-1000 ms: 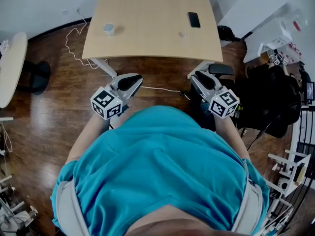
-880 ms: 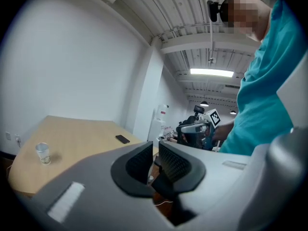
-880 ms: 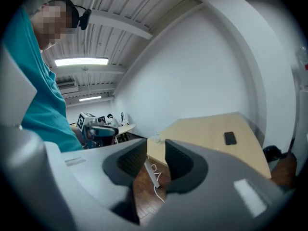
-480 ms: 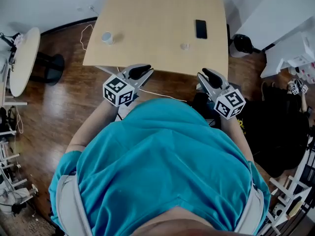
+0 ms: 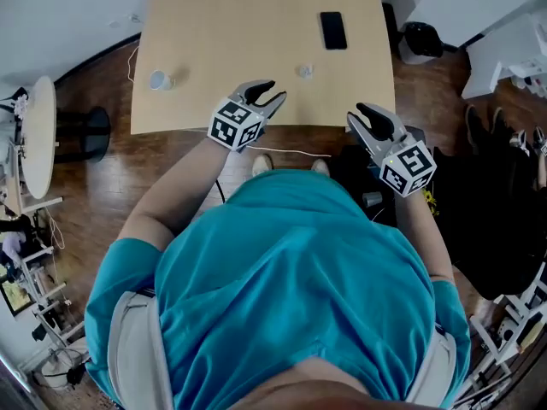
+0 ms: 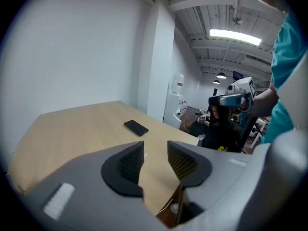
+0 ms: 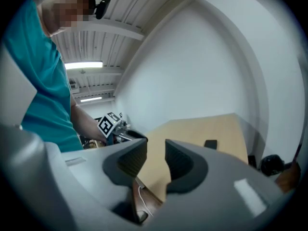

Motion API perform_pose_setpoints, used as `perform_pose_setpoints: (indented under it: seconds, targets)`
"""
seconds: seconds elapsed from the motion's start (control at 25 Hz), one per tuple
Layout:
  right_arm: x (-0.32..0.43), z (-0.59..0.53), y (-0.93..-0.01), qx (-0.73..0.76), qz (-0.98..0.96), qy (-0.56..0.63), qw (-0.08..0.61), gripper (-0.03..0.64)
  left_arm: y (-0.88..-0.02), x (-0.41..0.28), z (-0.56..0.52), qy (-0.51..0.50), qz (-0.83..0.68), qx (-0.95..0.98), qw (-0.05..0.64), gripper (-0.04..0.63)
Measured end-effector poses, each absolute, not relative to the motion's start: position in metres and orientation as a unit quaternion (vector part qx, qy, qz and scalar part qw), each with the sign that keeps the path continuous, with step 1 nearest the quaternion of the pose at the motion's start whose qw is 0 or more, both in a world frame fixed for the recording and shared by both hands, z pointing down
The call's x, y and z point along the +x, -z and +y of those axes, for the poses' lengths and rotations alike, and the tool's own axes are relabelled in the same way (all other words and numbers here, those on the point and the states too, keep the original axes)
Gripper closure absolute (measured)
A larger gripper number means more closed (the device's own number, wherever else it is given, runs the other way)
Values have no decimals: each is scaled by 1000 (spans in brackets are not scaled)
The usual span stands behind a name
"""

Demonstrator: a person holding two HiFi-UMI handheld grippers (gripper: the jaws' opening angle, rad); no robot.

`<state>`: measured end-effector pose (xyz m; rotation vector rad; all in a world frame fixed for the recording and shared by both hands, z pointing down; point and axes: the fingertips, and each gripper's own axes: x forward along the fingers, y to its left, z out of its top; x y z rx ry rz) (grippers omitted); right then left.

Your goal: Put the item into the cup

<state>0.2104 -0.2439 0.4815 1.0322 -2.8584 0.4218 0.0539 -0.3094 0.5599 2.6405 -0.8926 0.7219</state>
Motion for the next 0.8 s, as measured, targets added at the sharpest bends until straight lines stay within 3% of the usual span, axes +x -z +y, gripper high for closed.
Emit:
perform_pose_setpoints:
  seconds: [0.2,0.8]
  targets:
    - [206,-243,-510,364,-918,-144,70,508,-619,74,-349,-276,-291,898,183,434]
    - [228,-282,-546,397,-897,-169,91,508,-715,113,-406,-384,-292,848,217,417]
